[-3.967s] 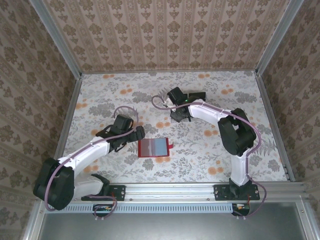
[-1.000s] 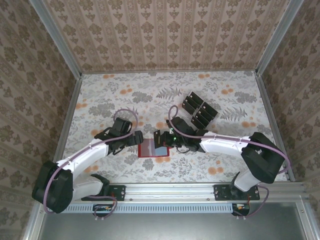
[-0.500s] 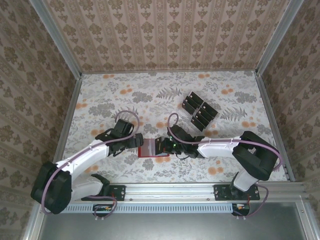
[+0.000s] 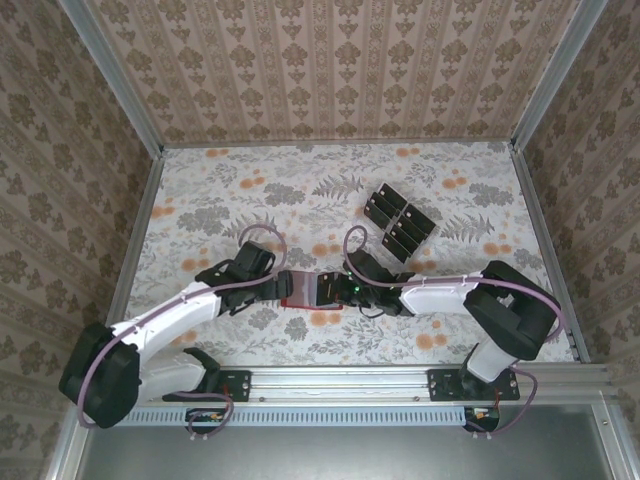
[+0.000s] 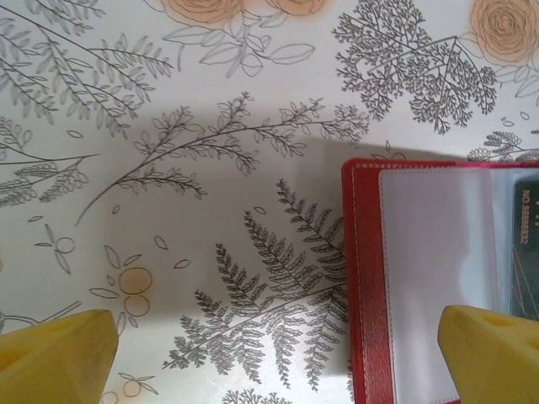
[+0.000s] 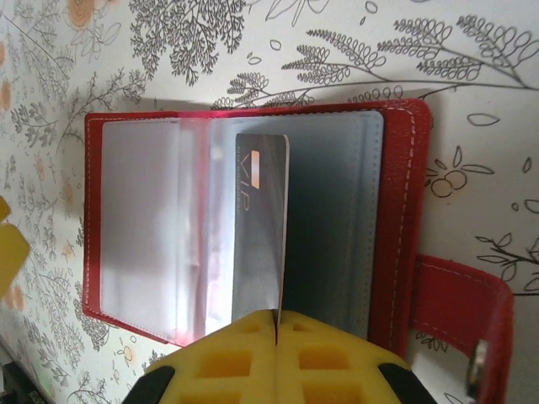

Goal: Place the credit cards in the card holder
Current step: Insert the credit card into the card holder.

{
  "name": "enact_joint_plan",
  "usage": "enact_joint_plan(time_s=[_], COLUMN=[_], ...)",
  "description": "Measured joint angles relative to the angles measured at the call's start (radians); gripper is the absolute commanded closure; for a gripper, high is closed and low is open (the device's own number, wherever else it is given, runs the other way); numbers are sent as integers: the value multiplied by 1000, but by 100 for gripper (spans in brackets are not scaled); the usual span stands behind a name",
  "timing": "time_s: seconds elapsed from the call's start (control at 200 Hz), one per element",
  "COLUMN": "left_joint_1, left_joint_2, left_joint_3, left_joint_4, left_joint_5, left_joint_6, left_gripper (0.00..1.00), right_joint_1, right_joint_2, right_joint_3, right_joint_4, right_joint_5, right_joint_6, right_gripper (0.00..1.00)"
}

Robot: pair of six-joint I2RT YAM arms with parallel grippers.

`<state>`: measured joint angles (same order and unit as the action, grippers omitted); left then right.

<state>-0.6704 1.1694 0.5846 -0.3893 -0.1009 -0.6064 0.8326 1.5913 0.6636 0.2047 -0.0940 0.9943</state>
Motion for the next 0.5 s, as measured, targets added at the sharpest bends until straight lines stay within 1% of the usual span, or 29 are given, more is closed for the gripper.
enact_joint_plan(time_s=[0.235, 0.5], left_joint_1=[-57, -81], left_joint_2=[76, 153], left_joint_3=[33, 78], left_joint_4=[26, 57], left_joint_5=[-10, -40], left_joint_6=[12, 38], left_gripper=[0, 0], right_joint_1=[-9, -19], right_joint_2=[-19, -19], right_joint_3=[-18, -20], right_joint_4=[-6, -6], right_joint_5=[13, 11], right_joint_6=[-12, -30], right_gripper=[100, 100])
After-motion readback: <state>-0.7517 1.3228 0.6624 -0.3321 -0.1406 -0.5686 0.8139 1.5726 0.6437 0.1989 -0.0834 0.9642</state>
